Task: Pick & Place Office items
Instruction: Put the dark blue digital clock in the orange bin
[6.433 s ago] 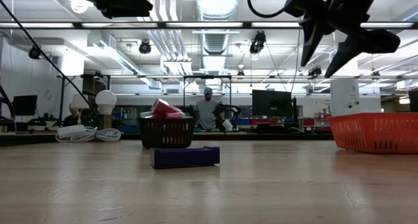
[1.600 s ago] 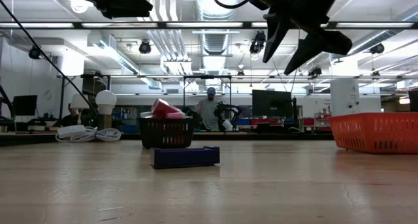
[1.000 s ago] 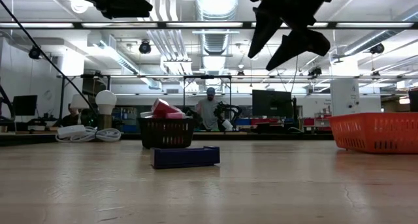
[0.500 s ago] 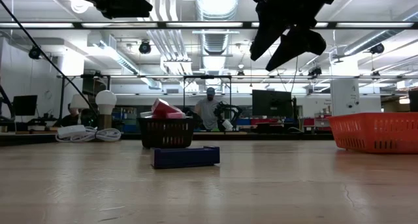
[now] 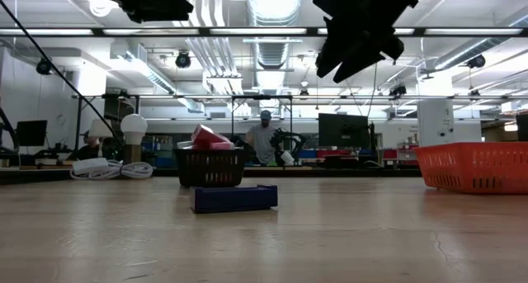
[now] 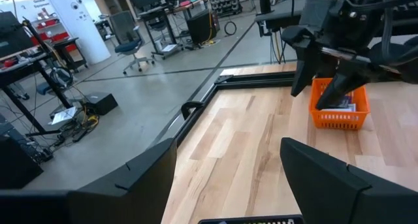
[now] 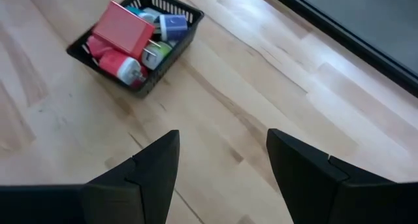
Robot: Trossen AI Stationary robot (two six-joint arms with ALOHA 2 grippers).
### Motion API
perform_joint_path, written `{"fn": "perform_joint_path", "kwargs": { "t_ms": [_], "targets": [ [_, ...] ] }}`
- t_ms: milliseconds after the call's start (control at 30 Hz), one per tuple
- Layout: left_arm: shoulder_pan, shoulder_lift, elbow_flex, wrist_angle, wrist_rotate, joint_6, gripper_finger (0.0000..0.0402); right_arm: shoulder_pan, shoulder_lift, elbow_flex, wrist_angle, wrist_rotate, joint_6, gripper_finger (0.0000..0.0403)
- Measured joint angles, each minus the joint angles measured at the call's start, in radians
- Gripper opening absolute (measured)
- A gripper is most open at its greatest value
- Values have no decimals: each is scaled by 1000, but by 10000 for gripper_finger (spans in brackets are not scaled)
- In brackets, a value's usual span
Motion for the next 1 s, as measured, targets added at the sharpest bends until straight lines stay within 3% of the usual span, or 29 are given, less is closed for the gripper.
{"fn": "perform_joint_path", "kwargs": {
  "t_ms": [600,1000],
  "targets": [
    [0,0,0,0,0,0,275,4,0,0,161,-29,-279,226],
    [0,0,0,-1,0,0,275,5,0,0,163,-109,-285,226]
  ]
}}
